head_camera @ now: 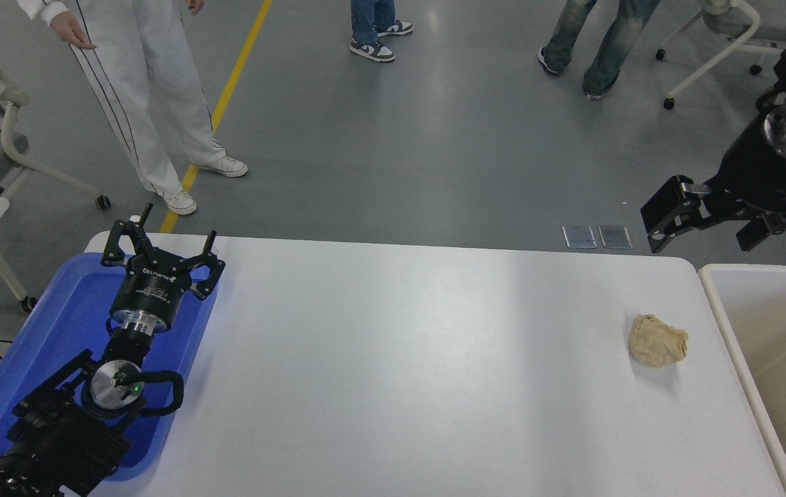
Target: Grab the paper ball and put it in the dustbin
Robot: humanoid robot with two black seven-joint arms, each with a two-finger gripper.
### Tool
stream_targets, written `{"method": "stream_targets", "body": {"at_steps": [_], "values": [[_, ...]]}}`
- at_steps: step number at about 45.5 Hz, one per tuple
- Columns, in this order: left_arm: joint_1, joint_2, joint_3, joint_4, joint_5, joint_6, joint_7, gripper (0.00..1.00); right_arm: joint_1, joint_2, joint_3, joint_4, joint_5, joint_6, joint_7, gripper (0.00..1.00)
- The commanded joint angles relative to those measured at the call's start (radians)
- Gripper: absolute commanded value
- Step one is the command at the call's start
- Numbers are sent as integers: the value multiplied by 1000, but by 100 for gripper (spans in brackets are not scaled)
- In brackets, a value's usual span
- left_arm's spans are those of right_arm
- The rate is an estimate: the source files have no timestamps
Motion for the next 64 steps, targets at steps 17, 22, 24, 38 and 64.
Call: {"method": "stream_targets", "body": {"at_steps": [17,22,24,38,64], "values": [[-1,0,1,0,1,-1,0,100,-7,3,9,0,0,0,0,100],[-1,0,1,0,1,-1,0,100,-7,3,9,0,0,0,0,100],[-1,0,1,0,1,-1,0,100,-7,3,9,0,0,0,0,100],[-1,0,1,0,1,-1,0,100,-5,1,9,0,0,0,0,100],[1,0,1,0,-1,-1,-1,100,3,-4,7,0,0,0,0,100]]}}
